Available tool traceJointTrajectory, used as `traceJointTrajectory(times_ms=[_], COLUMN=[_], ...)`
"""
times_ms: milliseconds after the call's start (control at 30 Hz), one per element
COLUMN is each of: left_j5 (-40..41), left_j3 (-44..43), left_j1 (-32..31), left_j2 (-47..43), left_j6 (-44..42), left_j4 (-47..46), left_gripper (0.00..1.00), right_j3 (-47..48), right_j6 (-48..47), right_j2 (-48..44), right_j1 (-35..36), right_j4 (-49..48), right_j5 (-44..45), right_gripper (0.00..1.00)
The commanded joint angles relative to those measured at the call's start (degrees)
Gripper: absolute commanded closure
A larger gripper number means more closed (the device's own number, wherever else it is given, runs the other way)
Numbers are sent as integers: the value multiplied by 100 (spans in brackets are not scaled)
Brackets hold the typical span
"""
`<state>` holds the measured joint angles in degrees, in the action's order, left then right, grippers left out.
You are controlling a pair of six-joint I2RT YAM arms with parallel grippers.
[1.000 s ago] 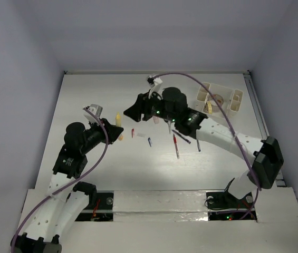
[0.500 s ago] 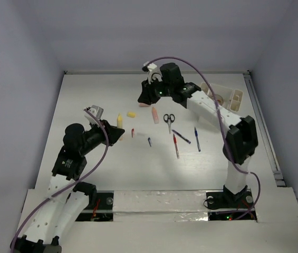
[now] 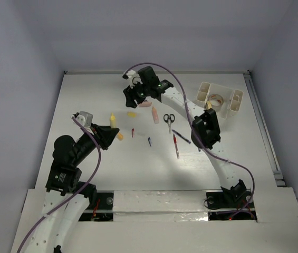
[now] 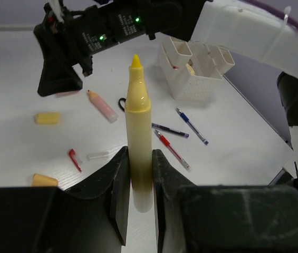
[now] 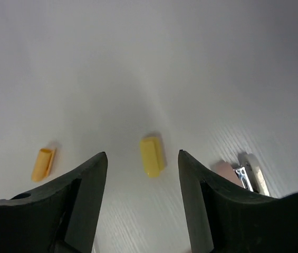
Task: Sort the stationery into containers
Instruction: Close the pen cap on the pen.
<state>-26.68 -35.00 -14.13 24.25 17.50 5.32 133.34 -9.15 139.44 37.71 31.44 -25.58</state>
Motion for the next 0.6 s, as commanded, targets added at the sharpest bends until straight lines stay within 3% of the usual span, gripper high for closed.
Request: traceJointTrajectory(times_ms=[0,167,367,567], left_j5=[-13,13,13,-30], left_j3=[-68,-68,-68,-77], left_j1=[33,33,33,86], left_j2=[88,53,62,71], left_j6=[26,8,-1,-9], left_j4=[-251,-233,-233,-242], left_gripper=[100,100,100,100], right_j3=[710,860,1229,984], right_j6=[-412,-614,-720,-729], right_j2=[460,725,1234,1226], right_j1=[368,500,606,658], right_j4=[477,284,231,38], right_j5=[964,1284,1889,2189], right_gripper=[30,25,26,28])
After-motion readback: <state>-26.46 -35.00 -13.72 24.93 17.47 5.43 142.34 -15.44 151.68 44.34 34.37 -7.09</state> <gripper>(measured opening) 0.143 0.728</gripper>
